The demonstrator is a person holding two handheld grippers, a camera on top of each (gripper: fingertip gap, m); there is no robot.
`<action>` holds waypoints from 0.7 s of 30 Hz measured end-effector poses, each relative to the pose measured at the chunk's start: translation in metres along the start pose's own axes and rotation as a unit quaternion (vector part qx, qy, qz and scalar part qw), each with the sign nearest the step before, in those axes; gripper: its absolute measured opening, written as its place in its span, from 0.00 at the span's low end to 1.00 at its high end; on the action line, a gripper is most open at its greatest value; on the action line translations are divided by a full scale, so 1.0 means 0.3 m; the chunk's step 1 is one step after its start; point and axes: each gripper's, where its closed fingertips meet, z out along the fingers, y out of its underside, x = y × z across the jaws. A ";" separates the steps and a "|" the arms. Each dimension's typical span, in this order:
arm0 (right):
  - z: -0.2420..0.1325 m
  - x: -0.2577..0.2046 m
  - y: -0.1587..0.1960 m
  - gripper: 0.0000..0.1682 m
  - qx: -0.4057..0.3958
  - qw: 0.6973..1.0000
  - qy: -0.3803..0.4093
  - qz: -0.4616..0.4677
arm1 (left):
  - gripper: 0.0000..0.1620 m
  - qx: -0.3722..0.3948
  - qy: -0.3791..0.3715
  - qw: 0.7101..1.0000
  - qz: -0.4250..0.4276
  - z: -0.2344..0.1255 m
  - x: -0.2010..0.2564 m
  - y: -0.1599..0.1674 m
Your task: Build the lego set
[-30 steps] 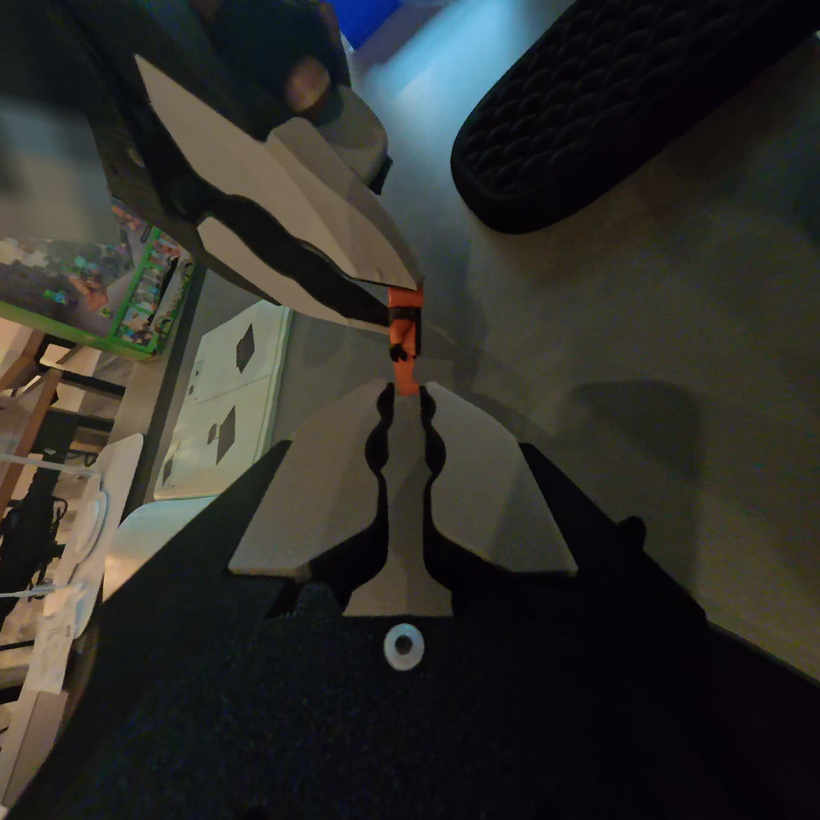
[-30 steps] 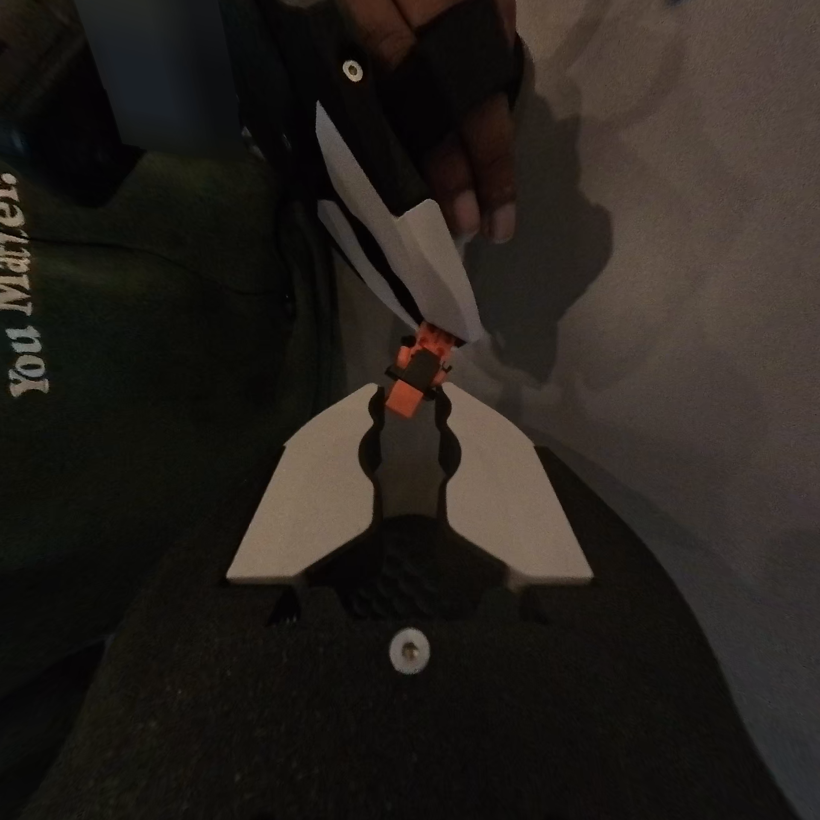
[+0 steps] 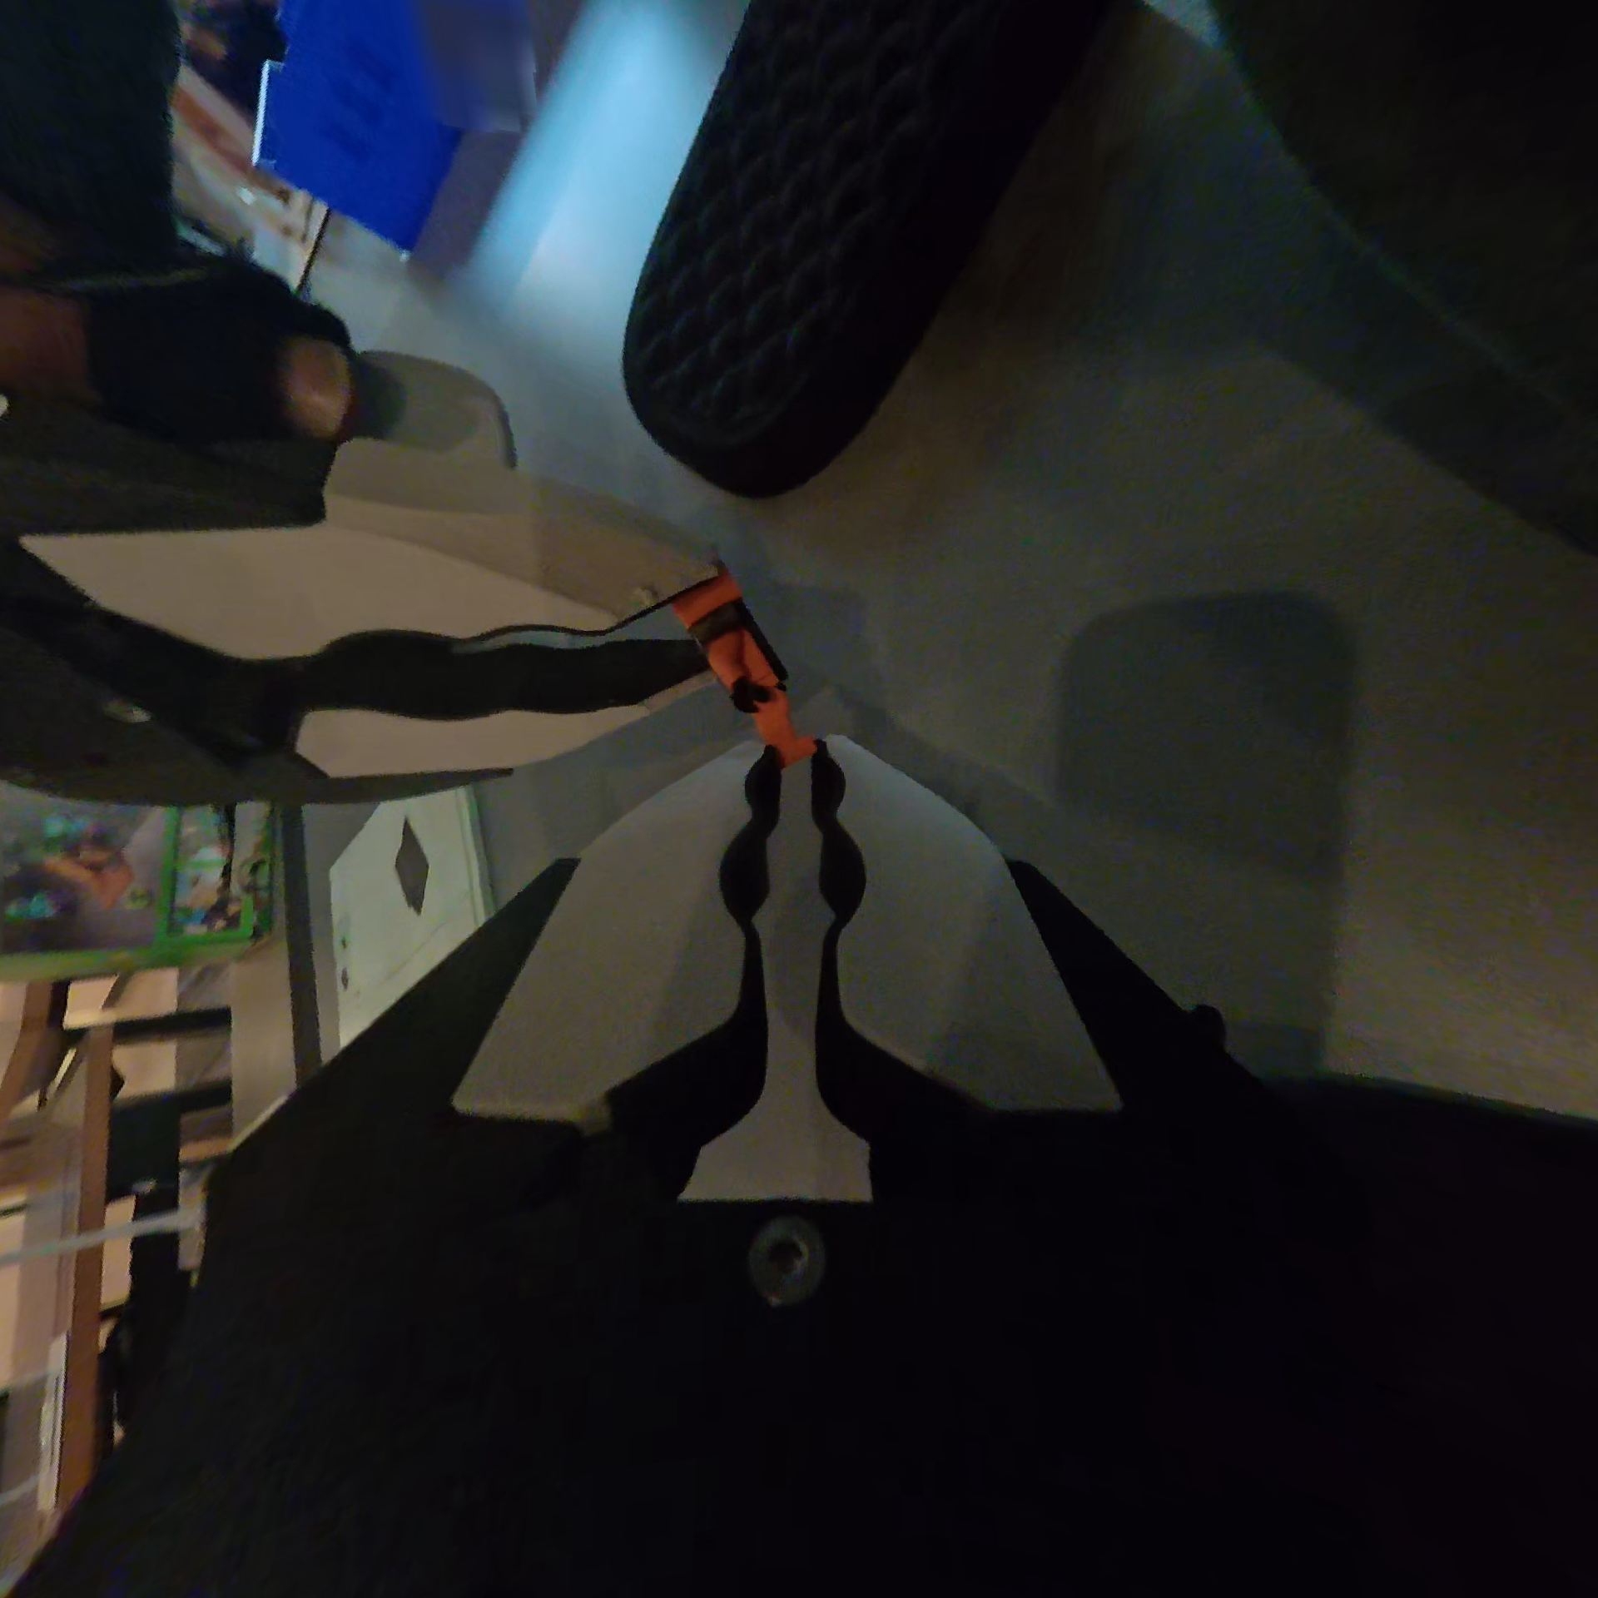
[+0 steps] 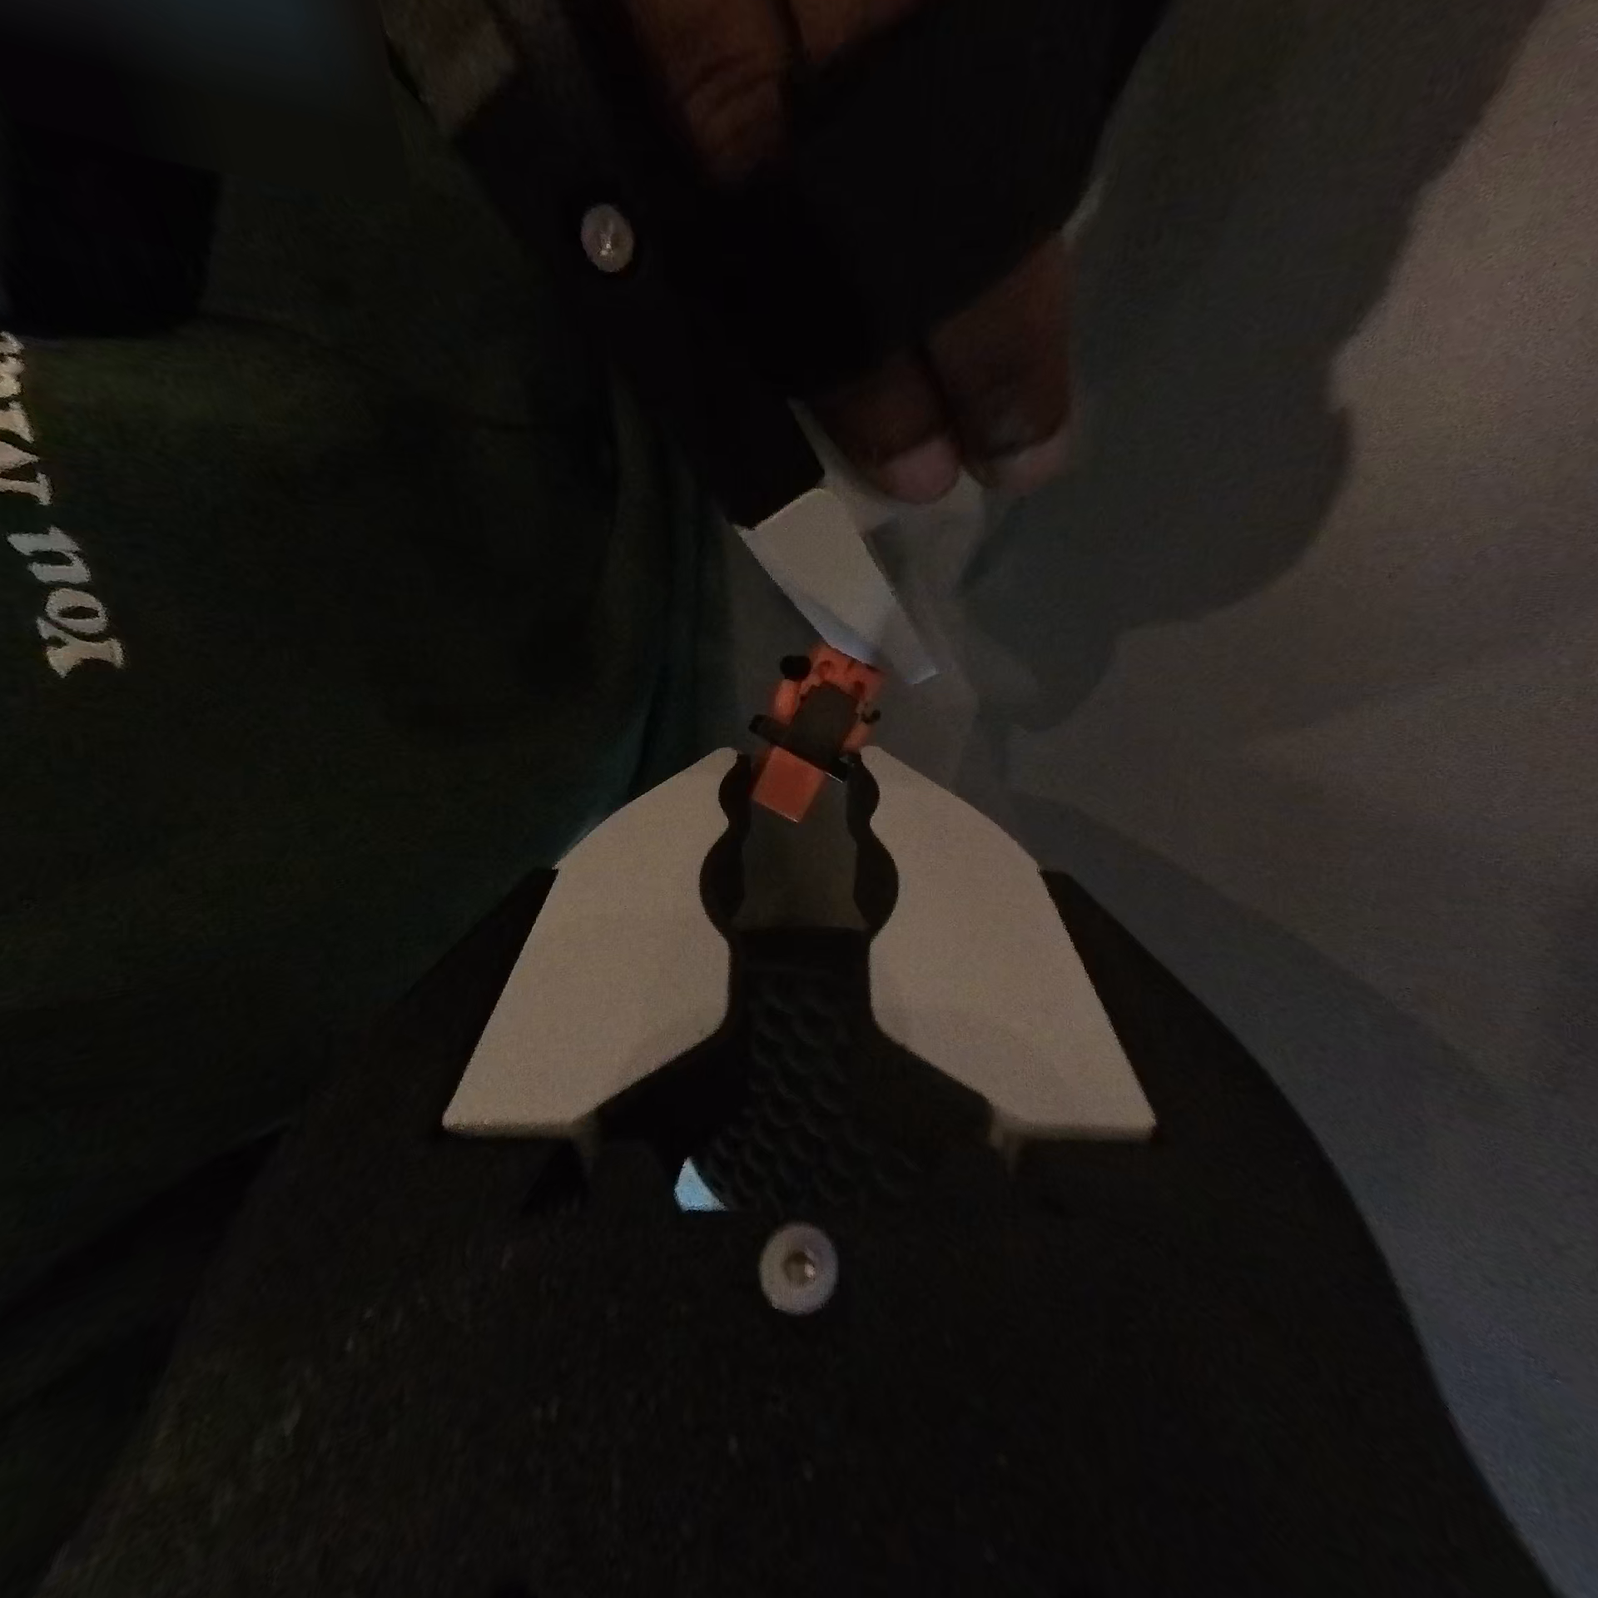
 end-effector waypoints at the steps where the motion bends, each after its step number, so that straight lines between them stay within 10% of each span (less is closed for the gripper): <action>1: 0.004 -0.003 0.000 0.12 0.000 1.000 -0.004 0.002 | 0.05 0.002 0.005 1.000 0.003 0.000 0.002 -0.002; 21: -0.019 0.051 -0.077 0.12 0.104 0.993 0.019 0.047 | 0.05 -0.018 -0.048 0.980 -0.191 -0.016 -0.035 0.054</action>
